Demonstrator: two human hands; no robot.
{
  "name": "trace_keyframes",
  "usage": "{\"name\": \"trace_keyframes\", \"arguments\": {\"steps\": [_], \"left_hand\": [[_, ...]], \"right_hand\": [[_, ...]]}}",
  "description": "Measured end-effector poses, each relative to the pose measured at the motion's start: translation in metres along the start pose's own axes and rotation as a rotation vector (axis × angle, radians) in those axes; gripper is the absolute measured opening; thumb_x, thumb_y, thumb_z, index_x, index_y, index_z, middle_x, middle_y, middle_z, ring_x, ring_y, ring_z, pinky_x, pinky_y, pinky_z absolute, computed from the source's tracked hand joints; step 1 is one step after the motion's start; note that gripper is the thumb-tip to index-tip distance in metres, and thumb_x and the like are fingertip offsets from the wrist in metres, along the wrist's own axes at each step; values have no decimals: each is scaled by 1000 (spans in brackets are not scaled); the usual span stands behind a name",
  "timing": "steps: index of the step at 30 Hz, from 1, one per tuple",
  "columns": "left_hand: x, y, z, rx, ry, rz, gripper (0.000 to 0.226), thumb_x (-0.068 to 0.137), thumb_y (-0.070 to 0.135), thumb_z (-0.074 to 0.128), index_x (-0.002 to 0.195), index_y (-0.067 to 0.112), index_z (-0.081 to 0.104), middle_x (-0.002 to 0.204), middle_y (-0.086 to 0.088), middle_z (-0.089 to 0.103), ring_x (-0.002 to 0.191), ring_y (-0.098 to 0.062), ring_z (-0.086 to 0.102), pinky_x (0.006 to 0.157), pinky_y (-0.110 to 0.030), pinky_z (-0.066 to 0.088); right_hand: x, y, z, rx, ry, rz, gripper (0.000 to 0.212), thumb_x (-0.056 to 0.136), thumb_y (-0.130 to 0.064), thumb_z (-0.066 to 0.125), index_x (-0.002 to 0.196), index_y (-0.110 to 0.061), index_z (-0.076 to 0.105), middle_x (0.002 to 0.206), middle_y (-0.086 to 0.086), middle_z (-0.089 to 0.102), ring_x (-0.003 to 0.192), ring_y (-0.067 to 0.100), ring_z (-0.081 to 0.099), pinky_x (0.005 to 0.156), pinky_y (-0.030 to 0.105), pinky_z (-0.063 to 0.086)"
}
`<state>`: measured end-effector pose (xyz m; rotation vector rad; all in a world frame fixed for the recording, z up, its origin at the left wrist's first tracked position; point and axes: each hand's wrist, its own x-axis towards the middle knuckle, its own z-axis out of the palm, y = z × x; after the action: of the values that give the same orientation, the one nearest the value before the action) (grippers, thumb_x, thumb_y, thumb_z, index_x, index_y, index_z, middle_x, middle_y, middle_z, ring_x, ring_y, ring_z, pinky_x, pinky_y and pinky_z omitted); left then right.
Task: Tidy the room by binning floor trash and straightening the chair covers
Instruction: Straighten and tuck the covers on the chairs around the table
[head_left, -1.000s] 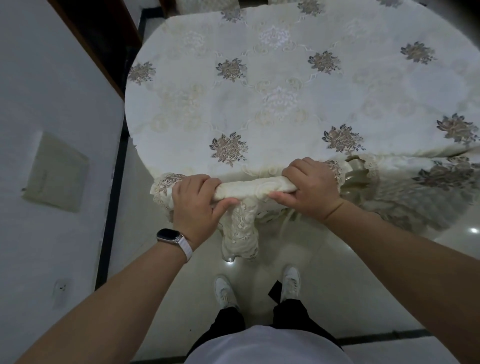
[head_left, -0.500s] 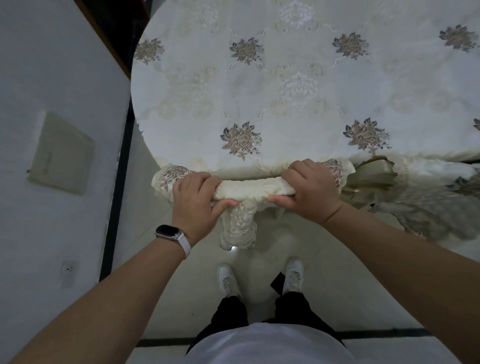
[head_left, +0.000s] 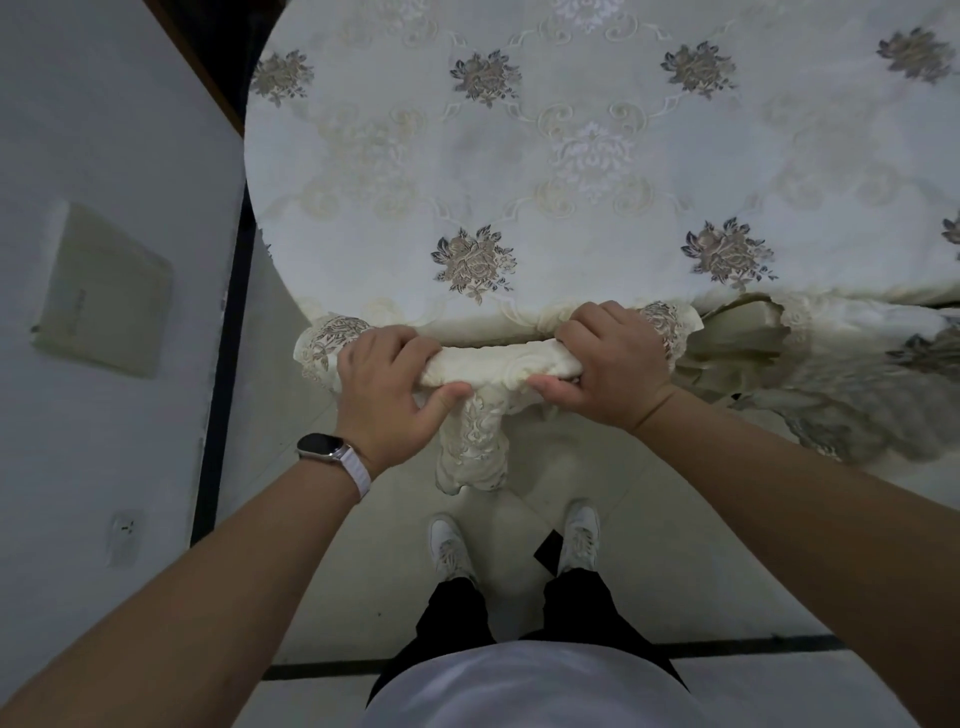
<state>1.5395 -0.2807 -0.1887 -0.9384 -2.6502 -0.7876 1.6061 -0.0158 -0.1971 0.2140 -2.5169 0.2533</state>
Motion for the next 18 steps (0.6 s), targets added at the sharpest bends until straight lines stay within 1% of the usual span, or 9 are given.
{"name": "trace_keyframes", "arguments": {"steps": [4,7,9,13,16,18], "left_hand": [[2,8,-7,-32,-76,-52,52,84,65,51,102,20,71,102,2,61,102,-24,53,93,-44,32],[4,11,-14,-69,-137,-92,49,82,63,53,103,23,70,104,5,61,106,-22,55,97,-48,33],[8,20,-17,-123,-156,-97,43,83,57,54,102,22,70,105,5,62,106,-20,55,98,-46,34],[19,56,-16,-169,-147,-29,30,86,41,55,100,19,69,106,3,64,105,-21,56,94,-45,40],[29,83,-10,-152,-126,60,25,86,34,58,100,17,69,105,2,65,103,-21,58,90,-45,44],[36,100,-5,-144,-119,107,27,87,34,58,103,16,70,106,0,65,103,-22,58,90,-44,45]], "right_hand": [[0,-2,-3,-2,-62,25,64,86,-72,46,77,-11,64,75,6,56,66,28,51,58,35,37],[0,-2,-10,36,-184,40,66,88,-72,40,86,-12,67,81,5,57,73,27,52,63,35,40],[1,-5,-18,55,-262,48,64,88,-71,40,94,-13,68,88,5,58,78,27,53,67,36,41],[-6,-7,-40,123,-328,111,54,89,-61,45,110,-17,67,102,4,62,93,26,58,78,37,44],[-15,4,-61,109,-305,172,52,88,-57,47,113,-16,67,110,4,64,100,27,59,83,39,46],[-21,17,-77,76,-296,179,52,89,-56,49,114,-14,67,114,6,64,102,28,60,84,40,47]]}}
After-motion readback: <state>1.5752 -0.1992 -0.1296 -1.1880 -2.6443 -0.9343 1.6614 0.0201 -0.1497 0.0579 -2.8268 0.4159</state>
